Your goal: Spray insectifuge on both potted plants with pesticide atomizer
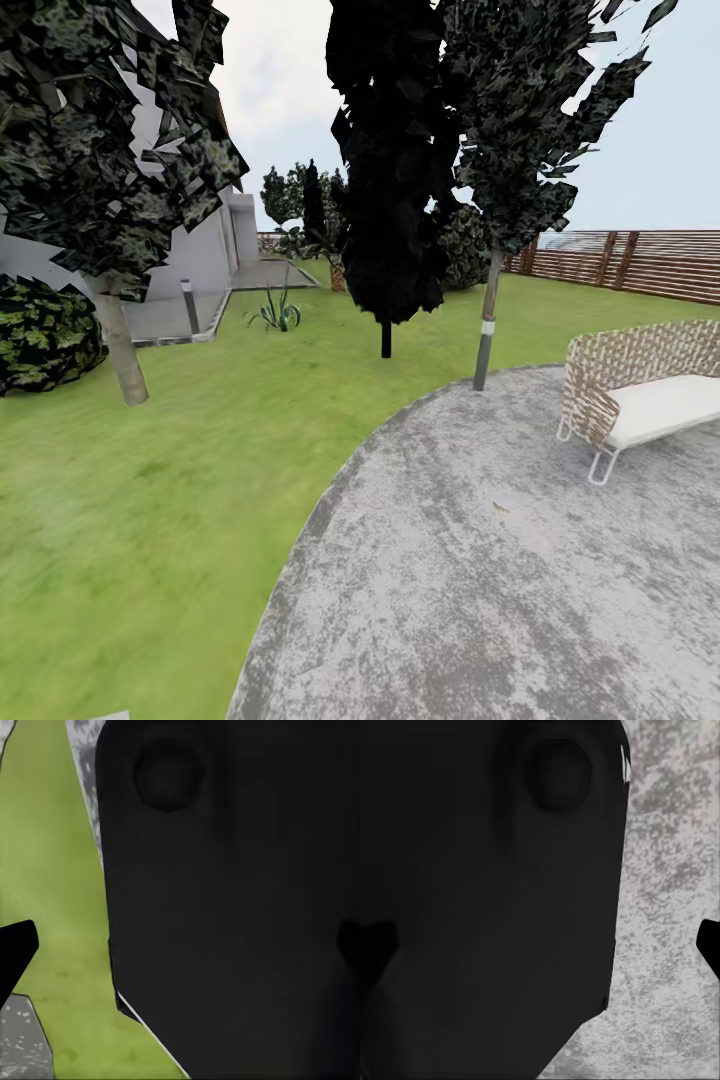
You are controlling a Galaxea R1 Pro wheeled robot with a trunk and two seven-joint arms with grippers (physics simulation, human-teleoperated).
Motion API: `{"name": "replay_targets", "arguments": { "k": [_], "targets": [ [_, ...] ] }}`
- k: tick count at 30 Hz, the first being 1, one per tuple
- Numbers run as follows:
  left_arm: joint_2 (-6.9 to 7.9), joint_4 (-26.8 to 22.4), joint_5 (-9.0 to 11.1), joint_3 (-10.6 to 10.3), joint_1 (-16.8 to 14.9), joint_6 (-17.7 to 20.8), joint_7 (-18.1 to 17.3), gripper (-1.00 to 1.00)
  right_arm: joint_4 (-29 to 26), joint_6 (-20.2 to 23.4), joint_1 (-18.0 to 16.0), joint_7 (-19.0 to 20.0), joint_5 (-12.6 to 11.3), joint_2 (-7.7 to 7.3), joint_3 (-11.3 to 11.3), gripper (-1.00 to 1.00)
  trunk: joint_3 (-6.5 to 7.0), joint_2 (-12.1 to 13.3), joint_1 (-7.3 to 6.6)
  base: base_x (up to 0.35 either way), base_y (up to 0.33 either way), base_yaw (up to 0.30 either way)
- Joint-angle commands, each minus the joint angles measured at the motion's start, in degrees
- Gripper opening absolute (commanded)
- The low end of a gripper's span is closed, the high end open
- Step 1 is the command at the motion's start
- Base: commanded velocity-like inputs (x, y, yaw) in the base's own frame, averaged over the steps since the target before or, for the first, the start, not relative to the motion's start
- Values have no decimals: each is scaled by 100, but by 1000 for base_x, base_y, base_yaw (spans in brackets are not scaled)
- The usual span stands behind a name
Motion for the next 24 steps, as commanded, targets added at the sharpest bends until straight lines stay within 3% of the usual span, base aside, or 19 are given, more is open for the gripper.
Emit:
{"name": "replay_targets", "arguments": {
  "k": [1,4,10,18,24],
  "targets": [
    [-16,-33,-33,-33,-34,-33,-16,100,-33,-33,-34,-21,-14,33,3,100,-2,-1,1,0,0,0],
    [-47,-131,33,35,-107,-130,-17,100,-131,-130,-133,-19,-7,130,10,100,-2,-1,1,0,0,0],
    [-93,-193,101,136,89,-58,-17,100,-156,-63,-223,-18,0,236,16,100,-2,-1,1,0,0,0],
    [-85,-333,105,116,175,-53,-17,100,-317,52,-235,-18,-2,247,-10,100,-2,-1,1,43,-29,0],
    [-35,-527,99,115,165,-53,-17,100,-511,-130,-238,-25,5,142,-18,100,-2,-1,1,217,-150,0]
  ]
}}
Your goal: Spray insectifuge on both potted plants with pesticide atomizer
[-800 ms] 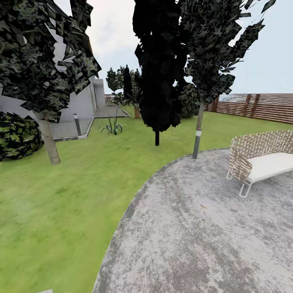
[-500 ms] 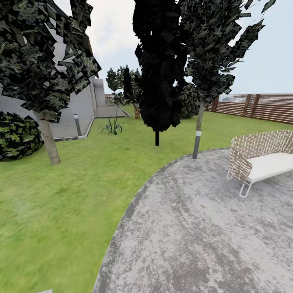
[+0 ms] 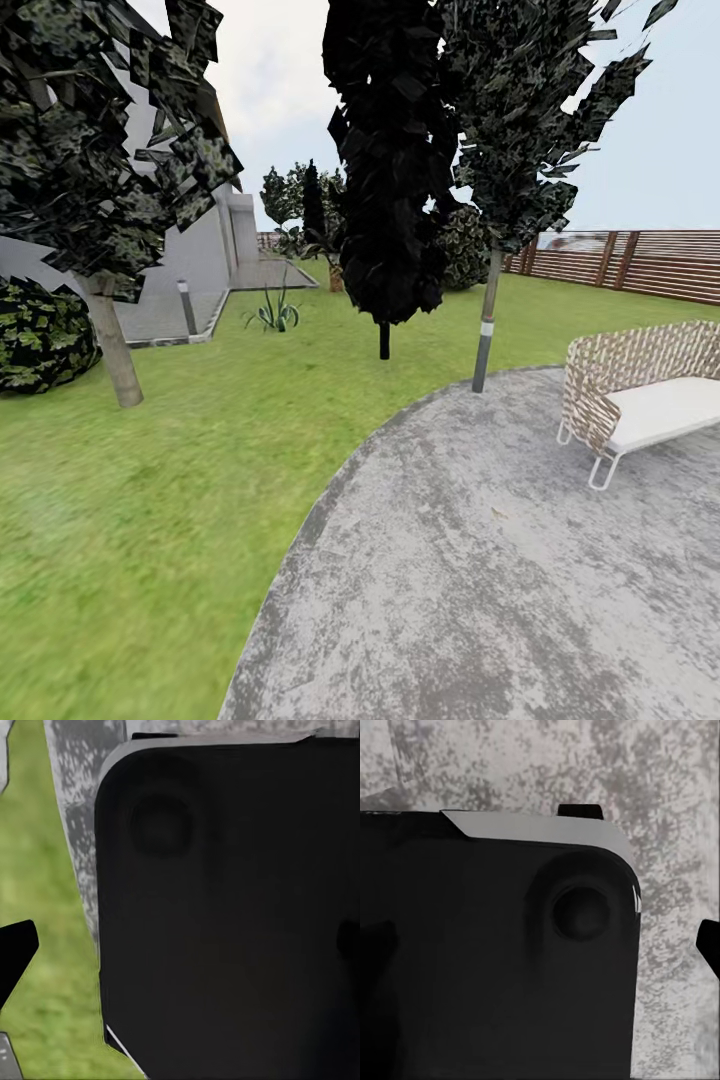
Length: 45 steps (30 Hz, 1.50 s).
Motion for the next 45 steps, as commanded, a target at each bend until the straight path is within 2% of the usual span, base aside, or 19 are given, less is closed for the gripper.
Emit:
{"name": "replay_targets", "arguments": {
  "k": [1,5,10,11,14,18,22,25,28,31,36,45],
  "targets": [
    [4,-43,9,9,-6,-5,-2,100,-30,-46,-3,-5,-2,-32,-4,100,-5,-2,2,236,-164,0],
    [18,-173,0,9,-115,-4,3,100,-160,-174,-3,-11,-4,-161,-15,100,-5,-2,2,238,-165,0],
    [36,-336,-28,5,-280,-5,7,100,-321,-334,-9,-12,-8,-192,-17,100,-5,-2,2,257,-167,0],
    [37,-1247,-28,6,-901,-5,7,100,-2312,-1296,-11,-13,-9,-193,-17,100,-5,-2,2,272,-167,0],
    [30,-1270,-18,7,-1359,-5,3,100,-2449,-1929,-73,-13,-17,-195,-18,100,-5,-2,2,275,-167,0],
    [27,-1269,-4,9,-1691,-8,6,100,-2435,-2114,-238,-7,-15,-195,-22,100,-5,-2,2,277,-167,0],
    [65,-1240,-12,15,-1721,-145,7,100,-2419,-2147,-272,29,10,-195,3,100,-5,-2,2,278,-167,0],
    [273,-1141,-3,23,-1685,-668,23,100,-2413,-2157,-281,41,24,-199,20,100,-5,-2,2,279,-167,0],
    [443,-944,36,44,-1678,-993,37,100,-2408,-2159,-283,26,28,-202,24,100,-5,-2,2,280,-167,2],
    [506,-805,193,148,-1675,-1152,35,100,-2406,-2165,-284,11,30,-203,26,100,-8,-2,2,280,-167,86],
    [519,-745,291,211,-1674,-1209,34,100,-2398,-2168,-284,6,35,-204,26,100,-22,-2,2,280,-167,226],
    [526,-733,300,216,-1674,-1226,13,100,-2394,-2169,-284,3,39,-204,26,100,-50,-2,2,280,-169,261]
  ]
}}
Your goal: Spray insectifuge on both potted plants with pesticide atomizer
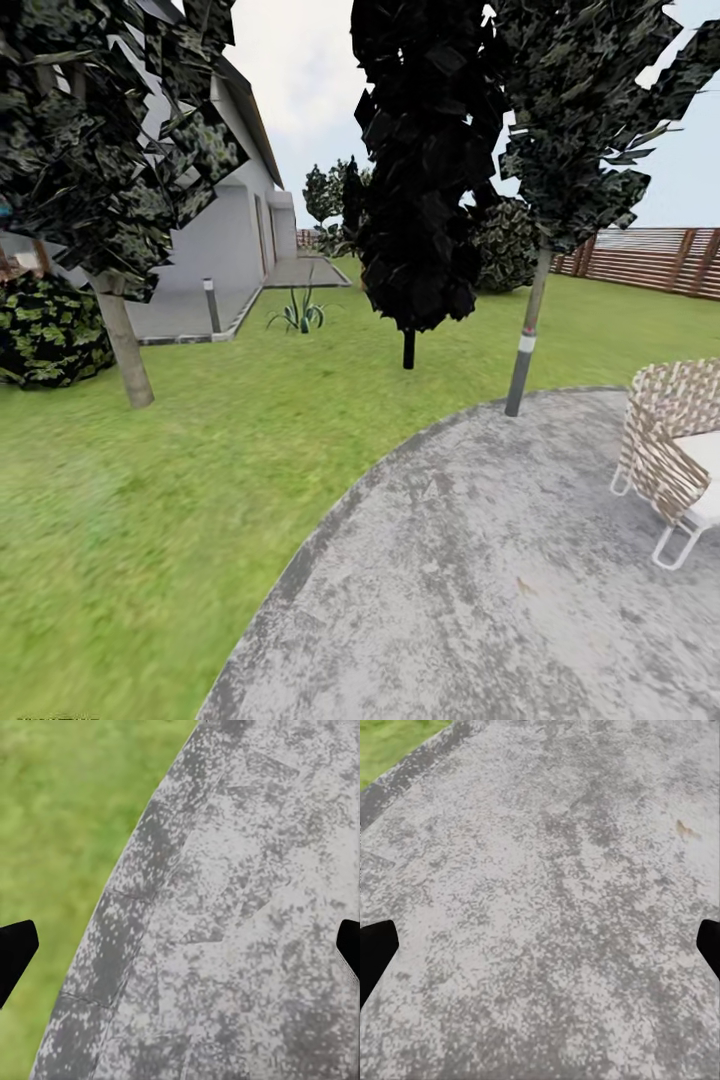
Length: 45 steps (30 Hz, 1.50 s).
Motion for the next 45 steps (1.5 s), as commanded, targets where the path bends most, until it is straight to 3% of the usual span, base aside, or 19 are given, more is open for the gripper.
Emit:
{"name": "replay_targets", "arguments": {
  "k": [1,45],
  "targets": [
    [-3,7,37,2,-5,-19,-6,100,3,-17,-2,-3,4,-1,1,100,-9,-3,3,280,-188,268],
    [-10,11,41,-9,-5,-28,-9,100,9,-17,-2,-9,4,8,10,100,-147,-3,3,273,-186,270]
  ]
}}
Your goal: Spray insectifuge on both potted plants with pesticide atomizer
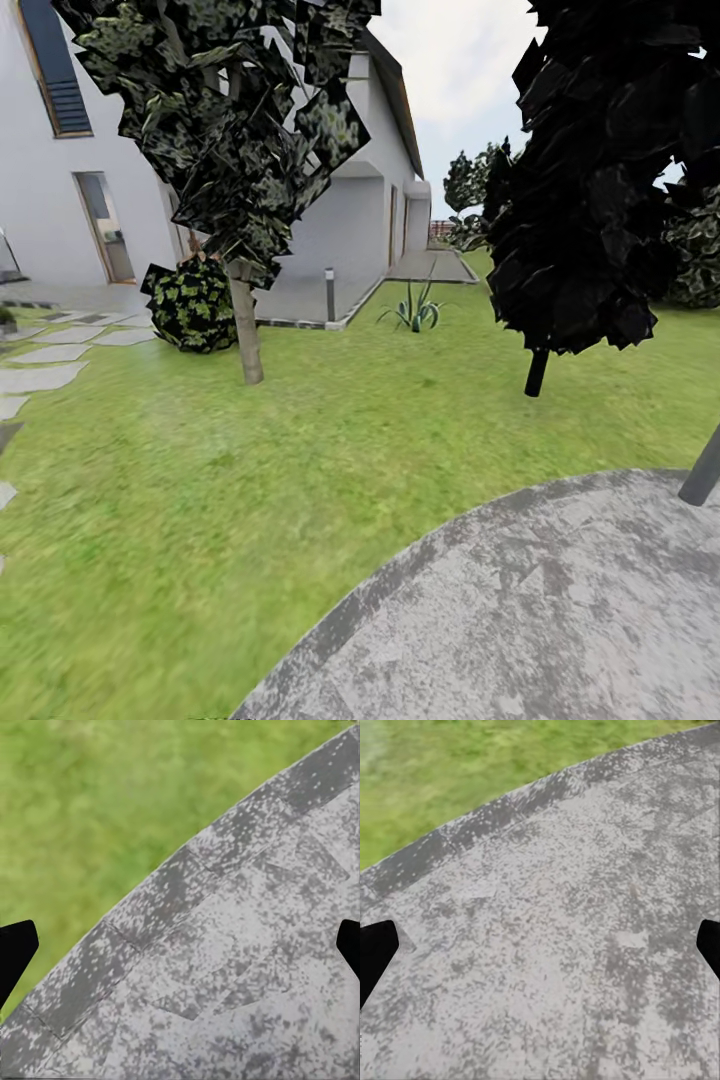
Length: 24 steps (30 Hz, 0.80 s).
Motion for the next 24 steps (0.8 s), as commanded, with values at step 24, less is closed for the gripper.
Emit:
{"name": "replay_targets", "arguments": {
  "k": [24],
  "targets": [
    [-36,3,39,12,-14,-18,-3,100,37,-19,-2,-2,4,-1,3,100,-222,-364,198,8,-4,273]
  ]
}}
